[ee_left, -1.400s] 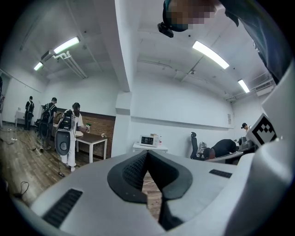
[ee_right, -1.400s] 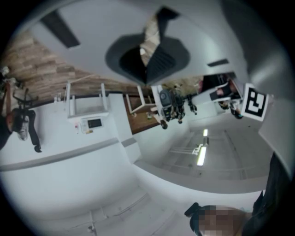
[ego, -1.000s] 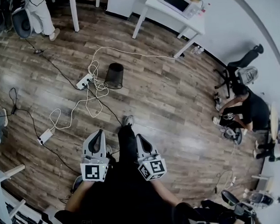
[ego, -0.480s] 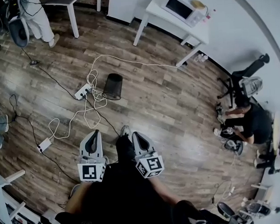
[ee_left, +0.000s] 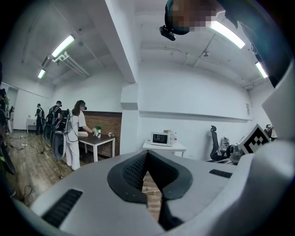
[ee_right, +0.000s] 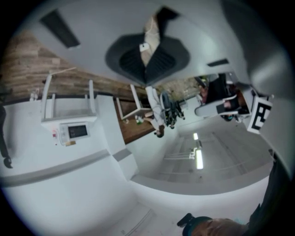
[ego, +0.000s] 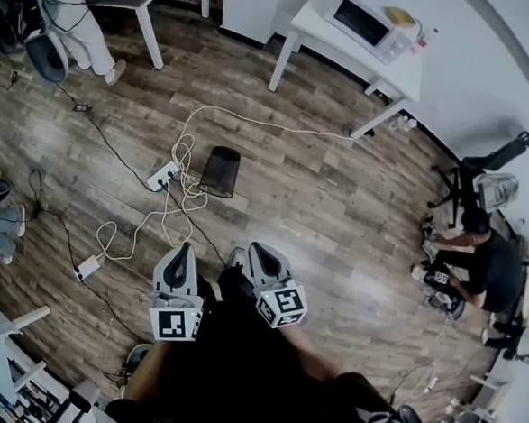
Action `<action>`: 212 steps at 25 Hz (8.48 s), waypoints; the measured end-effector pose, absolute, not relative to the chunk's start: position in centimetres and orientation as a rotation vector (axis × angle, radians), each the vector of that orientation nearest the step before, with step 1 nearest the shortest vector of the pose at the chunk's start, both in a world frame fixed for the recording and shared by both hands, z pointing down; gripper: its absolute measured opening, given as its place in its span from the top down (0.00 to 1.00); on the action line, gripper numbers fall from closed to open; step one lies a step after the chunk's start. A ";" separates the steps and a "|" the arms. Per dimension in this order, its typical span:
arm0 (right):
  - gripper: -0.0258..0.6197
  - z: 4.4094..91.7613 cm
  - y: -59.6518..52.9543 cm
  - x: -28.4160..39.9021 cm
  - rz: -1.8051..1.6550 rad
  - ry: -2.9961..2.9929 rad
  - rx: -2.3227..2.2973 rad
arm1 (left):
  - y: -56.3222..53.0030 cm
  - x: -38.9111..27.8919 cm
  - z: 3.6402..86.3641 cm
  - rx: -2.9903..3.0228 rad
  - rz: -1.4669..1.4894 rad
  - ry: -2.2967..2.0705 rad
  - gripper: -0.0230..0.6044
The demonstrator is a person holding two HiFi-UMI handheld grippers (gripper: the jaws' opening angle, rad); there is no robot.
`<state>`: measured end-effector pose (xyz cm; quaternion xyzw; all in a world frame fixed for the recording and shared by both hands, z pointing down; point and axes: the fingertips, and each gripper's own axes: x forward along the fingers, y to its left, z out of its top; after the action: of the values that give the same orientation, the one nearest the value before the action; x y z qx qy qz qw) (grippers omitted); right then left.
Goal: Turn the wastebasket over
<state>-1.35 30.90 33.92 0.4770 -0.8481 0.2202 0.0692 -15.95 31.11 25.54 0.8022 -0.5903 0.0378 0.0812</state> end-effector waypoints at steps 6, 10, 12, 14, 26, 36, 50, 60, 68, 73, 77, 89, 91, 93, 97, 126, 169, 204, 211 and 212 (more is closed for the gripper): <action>0.91 34.5 26.6 -1.1 0.668 -2.565 1.399 | 27.7 -15.0 25.8 2.388 0.127 -1.754 0.91; 0.91 35.2 24.4 -2.1 0.669 -2.540 1.403 | 24.8 -15.7 26.5 2.407 0.112 -1.736 0.91; 0.91 35.6 23.4 -2.6 0.674 -2.524 1.414 | 23.3 -15.9 26.9 2.424 0.122 -1.705 0.91; 0.91 35.9 22.3 -3.1 0.685 -2.506 1.432 | 21.5 -16.3 27.1 2.436 0.125 -1.673 0.91; 0.91 43.6 14.4 -7.9 0.832 -2.340 1.441 | 12.6 -20.1 29.4 2.446 0.177 -1.551 0.91; 0.90 55.5 10.3 -9.9 0.892 -2.147 1.373 | 7.8 -23.3 34.6 2.408 0.246 -1.503 0.91; 0.82 72.2 9.3 -10.6 0.999 -1.911 1.188 | 4.7 -24.9 40.5 2.392 0.271 -1.463 0.91; 0.82 83.4 9.4 -11.0 0.877 -1.849 1.083 | 3.1 -24.5 45.3 2.360 0.245 -1.453 0.91; 0.81 92.8 10.4 -11.4 0.862 -1.778 1.011 | 1.7 -25.1 49.6 2.332 0.258 -1.504 0.91; 0.81 98.9 10.4 -10.3 0.809 -1.721 0.955 | 1.1 -25.4 52.3 2.319 0.254 -1.522 0.91; 0.80 103.1 10.6 -10.0 0.716 -1.672 0.868 | 1.0 -25.8 54.8 2.297 0.269 -1.541 0.91; 0.77 110.1 9.2 -10.2 0.557 -1.626 0.763 | 1.3 -26.3 58.2 2.297 0.285 -1.552 0.91; 0.77 110.8 8.9 -10.2 0.550 -1.620 0.755 | 1.4 -26.3 58.5 2.296 0.292 -1.553 0.91; 0.77 111.6 8.7 -10.3 0.554 -1.615 0.739 | 1.4 -26.4 58.9 2.292 0.297 -1.558 0.91; 0.77 112.6 8.7 -10.7 0.538 -1.597 0.711 | 1.8 -26.3 59.4 2.279 0.304 -1.562 0.91; 0.87 104.2 2.8 -9.3 0.719 -1.750 0.707 | 1.3 -25.6 60.8 2.193 0.264 -1.503 0.91; 0.88 65.5 3.4 -2.3 1.169 -1.861 0.989 | 8.1 -20.0 79.4 1.727 0.723 -0.866 0.82; 0.88 88.7 5.9 27.6 1.651 -1.625 1.367 | -1.3 5.5 89.2 1.912 0.991 -0.885 0.91; 0.89 95.8 5.4 28.5 1.553 -1.573 1.350 | -4.1 10.9 92.7 2.062 1.052 -0.831 0.92; 0.89 97.3 5.7 29.1 1.543 -1.551 1.349 | -4.5 11.5 93.1 2.056 1.034 -0.831 0.92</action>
<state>29.15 5.67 97.32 0.5035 -0.5791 0.5760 0.2817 11.47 -4.53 93.13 0.7901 -0.3195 0.3974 0.3403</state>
